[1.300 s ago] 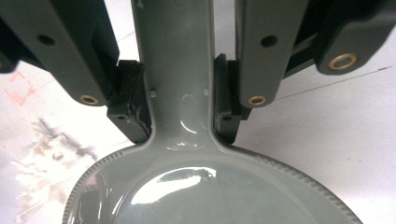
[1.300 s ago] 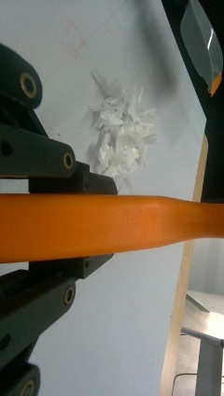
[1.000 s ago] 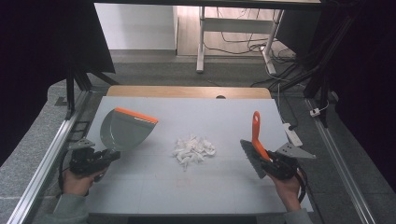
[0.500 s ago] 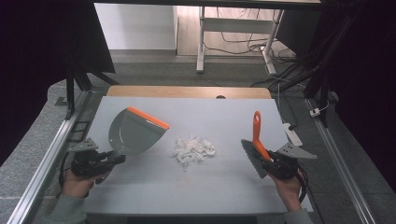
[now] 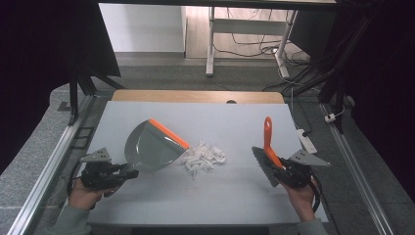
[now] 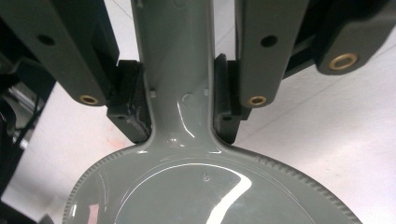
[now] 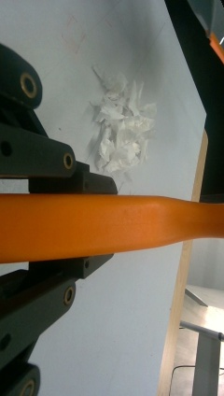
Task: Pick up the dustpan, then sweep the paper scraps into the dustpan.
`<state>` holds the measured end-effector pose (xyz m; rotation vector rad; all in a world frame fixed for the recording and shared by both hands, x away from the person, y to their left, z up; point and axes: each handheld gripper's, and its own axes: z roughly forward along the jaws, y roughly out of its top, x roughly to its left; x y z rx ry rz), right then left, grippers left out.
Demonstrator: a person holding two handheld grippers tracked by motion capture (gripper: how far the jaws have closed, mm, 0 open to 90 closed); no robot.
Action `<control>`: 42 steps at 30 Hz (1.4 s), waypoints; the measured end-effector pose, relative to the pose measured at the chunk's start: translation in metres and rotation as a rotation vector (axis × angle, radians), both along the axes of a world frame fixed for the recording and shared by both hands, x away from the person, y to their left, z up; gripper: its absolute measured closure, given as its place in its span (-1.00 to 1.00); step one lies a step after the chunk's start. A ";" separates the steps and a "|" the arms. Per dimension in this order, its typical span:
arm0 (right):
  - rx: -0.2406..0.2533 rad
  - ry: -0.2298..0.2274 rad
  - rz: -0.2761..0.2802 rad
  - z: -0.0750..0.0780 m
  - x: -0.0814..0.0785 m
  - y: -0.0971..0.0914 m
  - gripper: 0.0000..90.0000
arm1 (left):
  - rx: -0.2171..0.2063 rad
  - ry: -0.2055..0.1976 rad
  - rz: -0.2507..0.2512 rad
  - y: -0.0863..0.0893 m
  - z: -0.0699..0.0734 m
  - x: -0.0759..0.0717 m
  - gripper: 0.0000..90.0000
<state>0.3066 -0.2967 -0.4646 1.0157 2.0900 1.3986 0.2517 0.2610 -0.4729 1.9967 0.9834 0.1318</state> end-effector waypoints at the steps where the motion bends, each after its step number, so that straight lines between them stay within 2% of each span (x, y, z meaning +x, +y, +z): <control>1: 0.000 0.000 0.000 0.000 0.000 0.000 0.56 | 0.004 0.004 -0.008 -0.001 0.000 0.000 0.37; 8: -0.004 -0.002 0.001 0.000 0.000 0.000 0.56 | 0.035 0.017 -0.072 -0.013 -0.001 -0.001 0.37; 11: -0.004 -0.002 0.001 0.000 0.000 0.001 0.56 | 0.062 0.021 -0.106 -0.020 0.000 -0.002 0.37; 19: -0.004 -0.004 0.005 0.000 0.000 0.002 0.56 | 0.091 0.036 -0.133 -0.026 -0.001 -0.003 0.37; 33: 0.030 -0.024 0.017 0.008 0.011 0.013 0.56 | 0.106 0.043 -0.123 -0.024 -0.002 -0.003 0.37; 42: 0.040 -0.035 0.038 0.014 0.022 0.029 0.56 | 0.114 0.040 -0.108 -0.013 -0.001 -0.009 0.37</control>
